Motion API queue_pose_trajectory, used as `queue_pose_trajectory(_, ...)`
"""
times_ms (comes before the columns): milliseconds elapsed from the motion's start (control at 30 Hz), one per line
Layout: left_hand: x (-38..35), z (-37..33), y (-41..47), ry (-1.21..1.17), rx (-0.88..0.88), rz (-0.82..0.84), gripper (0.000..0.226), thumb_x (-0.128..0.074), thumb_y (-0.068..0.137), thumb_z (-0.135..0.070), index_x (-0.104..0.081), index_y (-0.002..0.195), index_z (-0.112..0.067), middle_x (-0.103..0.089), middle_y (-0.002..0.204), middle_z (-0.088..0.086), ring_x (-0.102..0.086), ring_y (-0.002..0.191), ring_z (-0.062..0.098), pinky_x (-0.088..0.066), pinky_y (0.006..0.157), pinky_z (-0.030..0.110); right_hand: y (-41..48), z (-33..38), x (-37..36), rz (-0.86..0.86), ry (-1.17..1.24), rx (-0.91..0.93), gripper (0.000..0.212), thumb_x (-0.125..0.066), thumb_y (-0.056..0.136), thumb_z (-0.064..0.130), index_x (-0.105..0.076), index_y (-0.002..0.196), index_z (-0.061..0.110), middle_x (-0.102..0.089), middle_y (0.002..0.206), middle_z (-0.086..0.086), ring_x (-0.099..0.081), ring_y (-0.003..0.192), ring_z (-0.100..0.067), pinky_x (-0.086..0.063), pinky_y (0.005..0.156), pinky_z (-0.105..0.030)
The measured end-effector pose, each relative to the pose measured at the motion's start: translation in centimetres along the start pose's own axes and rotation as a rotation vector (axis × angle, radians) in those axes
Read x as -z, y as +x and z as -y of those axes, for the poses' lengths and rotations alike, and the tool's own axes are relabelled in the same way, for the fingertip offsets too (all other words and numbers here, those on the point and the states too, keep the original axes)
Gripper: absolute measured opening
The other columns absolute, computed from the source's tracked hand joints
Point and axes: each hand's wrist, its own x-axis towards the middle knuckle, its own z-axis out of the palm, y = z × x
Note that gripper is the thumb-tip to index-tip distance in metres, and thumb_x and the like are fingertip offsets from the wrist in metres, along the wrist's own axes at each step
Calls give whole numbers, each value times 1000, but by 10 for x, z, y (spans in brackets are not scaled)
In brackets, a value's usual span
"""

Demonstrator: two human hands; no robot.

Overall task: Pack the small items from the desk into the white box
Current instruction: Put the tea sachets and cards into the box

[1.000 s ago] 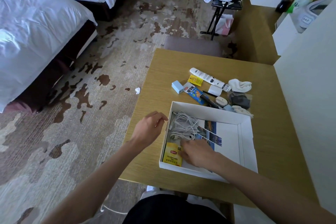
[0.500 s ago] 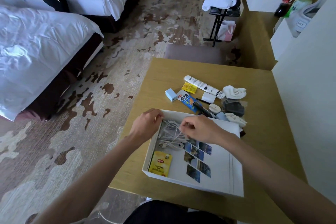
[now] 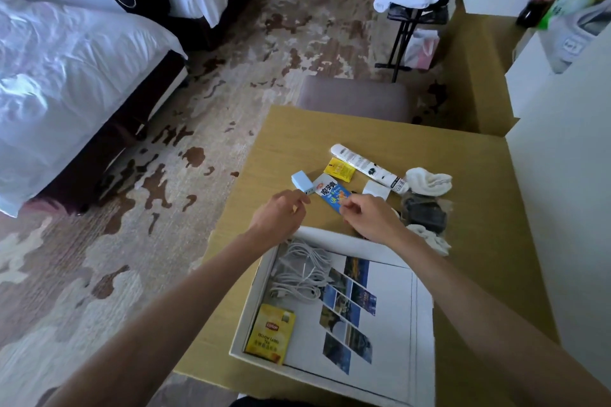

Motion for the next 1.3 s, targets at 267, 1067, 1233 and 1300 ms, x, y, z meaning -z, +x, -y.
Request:
queue_pose_trajectory(267,-21,35,89,-11,53,168,40,-52,87,-20,-44,126,-16,-56,121,9,-51,110,32,-47,90,48,73,-28,-24,17,-91,-165,16,-53,92,27,-65,92,16,-71,100,-2,-65,94,-21,-42,58,-27)
queue_pose_trajectory(1067,-51,75,166,702,-537,304,39,-53,90,-25,-49,126,-11,-49,134,10,-42,125,29,-41,95,40,149,-48,-21,-234,-223,-51,19,-47,95,17,-55,84,4,-49,58,-11,-47,50,-24,-25,44,-30)
queue_pose_trajectory(1233,-33,75,149,405,-414,198,49,-66,83,-32,-50,124,-9,-54,123,10,-50,114,29,-50,75,44,108,-28,-3,-210,431,-172,18,-54,93,24,-64,82,14,-65,70,-9,-61,56,-15,-42,53,-28)
queue_pose_trajectory(1300,-21,69,134,159,-304,109,45,-65,85,-32,-51,123,-13,-56,120,8,-53,108,27,-49,79,43,88,-14,5,-191,632,-141,16,-57,93,18,-67,80,21,-69,67,1,-64,56,-10,-47,53,-21)
